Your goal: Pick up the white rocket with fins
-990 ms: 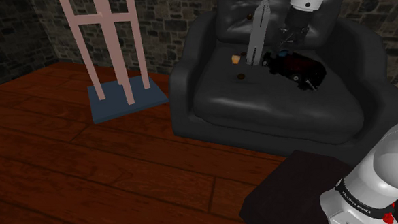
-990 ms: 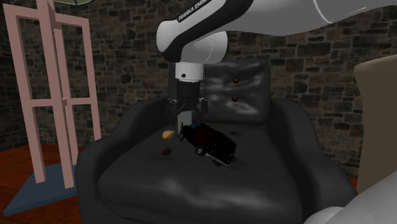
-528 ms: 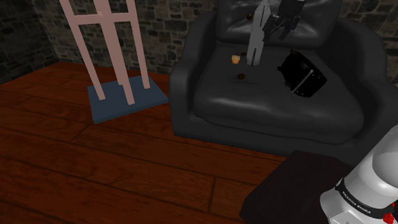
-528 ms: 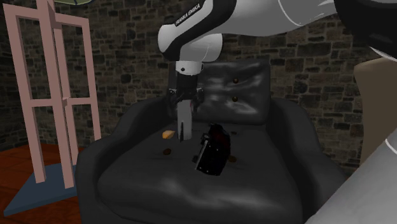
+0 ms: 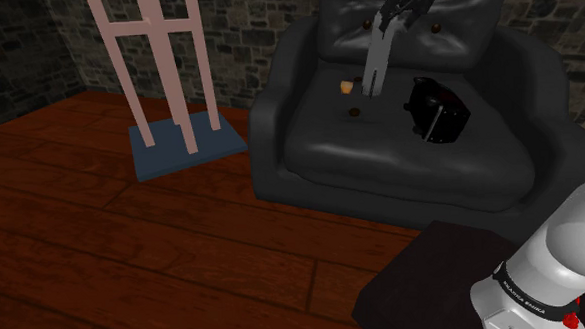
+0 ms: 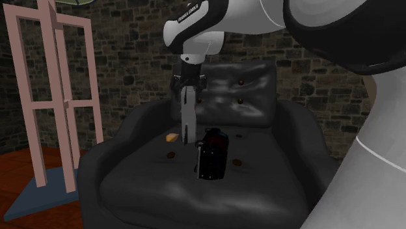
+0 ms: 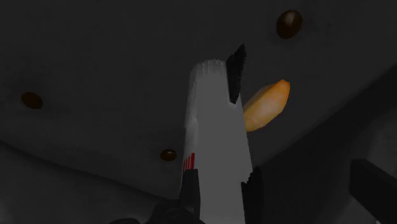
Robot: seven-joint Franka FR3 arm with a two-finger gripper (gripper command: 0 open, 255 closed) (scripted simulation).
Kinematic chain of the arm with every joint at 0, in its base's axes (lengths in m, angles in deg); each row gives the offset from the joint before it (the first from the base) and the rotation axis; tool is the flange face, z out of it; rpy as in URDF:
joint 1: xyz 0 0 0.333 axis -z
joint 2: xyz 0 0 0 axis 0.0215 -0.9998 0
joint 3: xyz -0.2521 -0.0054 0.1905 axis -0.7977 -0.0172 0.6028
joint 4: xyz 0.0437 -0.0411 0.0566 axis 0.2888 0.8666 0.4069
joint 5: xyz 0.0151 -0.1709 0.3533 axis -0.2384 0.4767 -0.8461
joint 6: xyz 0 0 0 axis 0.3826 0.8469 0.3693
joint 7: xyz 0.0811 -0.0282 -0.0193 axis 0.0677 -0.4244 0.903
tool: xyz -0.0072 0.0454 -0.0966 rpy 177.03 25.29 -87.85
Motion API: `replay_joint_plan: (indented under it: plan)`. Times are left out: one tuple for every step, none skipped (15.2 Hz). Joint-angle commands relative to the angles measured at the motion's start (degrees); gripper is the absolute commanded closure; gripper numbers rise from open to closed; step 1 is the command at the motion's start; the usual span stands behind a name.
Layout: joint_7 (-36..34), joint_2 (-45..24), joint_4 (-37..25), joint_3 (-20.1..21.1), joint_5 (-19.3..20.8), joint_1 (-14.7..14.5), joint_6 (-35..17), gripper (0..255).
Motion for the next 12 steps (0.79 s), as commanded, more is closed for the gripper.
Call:
replay_joint_plan:
  plan:
    - [0.5, -1.8, -3.4, -0.5, -0.1, 0.3, -1.3, 0]
    - [0.7, -2.8, -5.1, -0.7, -0.1, 0.4, -2.0, 0]
    - [0.8, -3.7, -6.7, -1.0, -0.2, 0.5, -2.6, 0]
    - [1.0, -4.6, -8.4, -1.2, -0.3, 0.6, -3.3, 0]
    - [1.2, -5.5, -10.1, -1.4, -0.4, 0.7, -3.8, 0]
    - [1.3, -6.4, -11.9, -1.6, -0.5, 0.8, -4.4, 0]
    - [1.5, -7.3, -13.7, -1.8, -0.7, 1.0, -4.9, 0]
    - [1.7, -8.3, -15.5, -2.0, -0.9, 1.1, -5.4, 0]
    - [1.9, -9.1, -17.1, -2.2, -1.1, 1.2, -5.8, 0]
    - [1.8, -8.7, -15.9, -2.2, -1.0, 1.2, -6.7, 0]
    - [1.7, -8.4, -14.7, -2.2, -0.8, 1.2, -7.5, 0]
    - [1.6, -8.1, -13.6, -2.1, -0.7, 1.2, -8.4, 0]
